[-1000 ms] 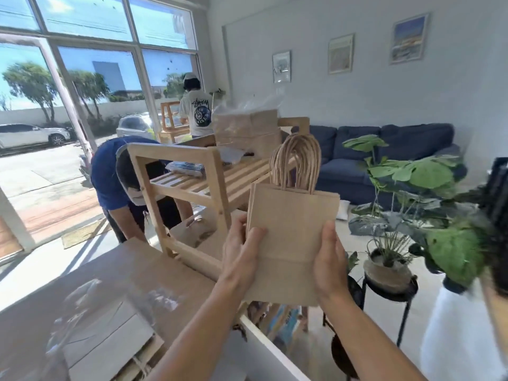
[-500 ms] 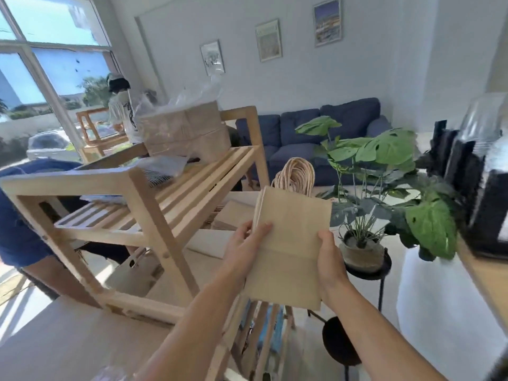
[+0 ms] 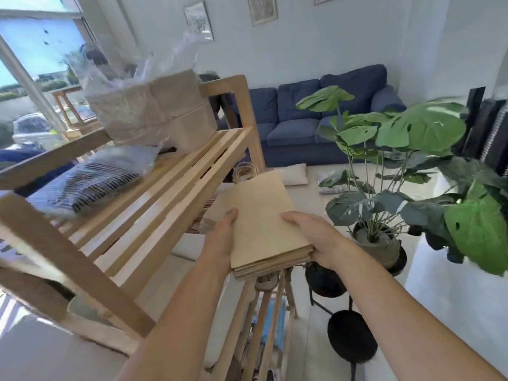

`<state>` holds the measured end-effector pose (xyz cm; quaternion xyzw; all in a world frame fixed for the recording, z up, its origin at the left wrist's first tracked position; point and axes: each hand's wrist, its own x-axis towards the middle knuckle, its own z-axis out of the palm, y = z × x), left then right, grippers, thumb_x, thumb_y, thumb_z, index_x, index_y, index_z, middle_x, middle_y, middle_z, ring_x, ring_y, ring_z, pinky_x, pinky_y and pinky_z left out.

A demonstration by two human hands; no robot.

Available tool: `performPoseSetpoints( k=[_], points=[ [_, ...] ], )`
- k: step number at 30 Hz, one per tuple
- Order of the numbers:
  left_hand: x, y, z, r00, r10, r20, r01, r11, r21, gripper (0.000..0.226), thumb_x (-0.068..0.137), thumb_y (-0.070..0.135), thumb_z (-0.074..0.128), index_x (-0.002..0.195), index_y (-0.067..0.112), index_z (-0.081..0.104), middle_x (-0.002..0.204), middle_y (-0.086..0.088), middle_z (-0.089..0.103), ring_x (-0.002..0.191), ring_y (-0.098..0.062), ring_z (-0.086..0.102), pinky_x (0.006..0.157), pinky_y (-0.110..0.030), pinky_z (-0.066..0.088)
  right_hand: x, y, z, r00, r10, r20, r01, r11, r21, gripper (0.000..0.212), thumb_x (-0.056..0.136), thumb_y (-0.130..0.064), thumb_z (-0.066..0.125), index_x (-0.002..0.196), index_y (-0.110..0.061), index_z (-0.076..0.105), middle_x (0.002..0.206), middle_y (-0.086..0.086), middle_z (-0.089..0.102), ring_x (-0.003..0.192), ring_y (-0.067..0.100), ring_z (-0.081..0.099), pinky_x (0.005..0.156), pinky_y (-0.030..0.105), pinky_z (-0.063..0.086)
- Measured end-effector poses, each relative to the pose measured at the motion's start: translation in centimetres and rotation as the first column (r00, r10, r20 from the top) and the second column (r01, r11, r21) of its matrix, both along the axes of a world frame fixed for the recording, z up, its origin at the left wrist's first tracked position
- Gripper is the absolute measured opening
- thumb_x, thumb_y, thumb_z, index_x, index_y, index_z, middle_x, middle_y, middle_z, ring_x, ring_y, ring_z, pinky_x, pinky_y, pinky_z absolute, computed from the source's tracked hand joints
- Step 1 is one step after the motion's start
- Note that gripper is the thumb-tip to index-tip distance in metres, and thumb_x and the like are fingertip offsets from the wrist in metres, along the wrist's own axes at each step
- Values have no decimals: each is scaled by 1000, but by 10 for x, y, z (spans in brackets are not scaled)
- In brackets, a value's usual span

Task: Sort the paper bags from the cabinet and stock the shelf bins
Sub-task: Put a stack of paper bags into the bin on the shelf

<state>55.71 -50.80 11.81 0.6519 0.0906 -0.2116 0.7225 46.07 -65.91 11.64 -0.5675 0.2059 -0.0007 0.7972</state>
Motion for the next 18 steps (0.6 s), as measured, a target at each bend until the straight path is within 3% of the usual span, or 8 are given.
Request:
performPoseSetpoints(
  k=[7,11,15,18],
  points=[
    [61,-17,-11,983,180,-21,-180,983,-33,50,83,40,68,123,12,58,110,-18,70,93,-35,70,69,-44,59,77,-33,0,989,141,46,-138,988,-76,13,95,-17,49,93,-13,62,89,9,66,77,23,62,66,32,47],
    [91,-25,-16,964,267,-9,-267,962,-54,63,67,45,69,122,15,60,115,-13,70,96,-33,70,75,-44,59,133,-43,-6,974,198,106,-176,966,-189,16,93,-12,51,96,-18,65,109,14,69,96,28,66,80,39,54],
    [113,-22,-19,952,306,32,-305,952,-22,34,79,34,66,107,15,59,96,-7,63,84,-24,60,67,-33,49,184,-49,-7,951,274,140,-222,926,-305,23,94,-13,53,115,-16,62,106,7,67,85,17,64,67,27,51],
    [131,-12,-23,949,312,45,-312,950,-10,23,85,31,63,101,15,56,91,-6,58,81,-22,53,65,-29,43,222,-47,-11,920,368,132,-295,874,-385,27,92,-15,54,118,-18,62,108,7,68,92,21,65,75,32,55]
  ],
)
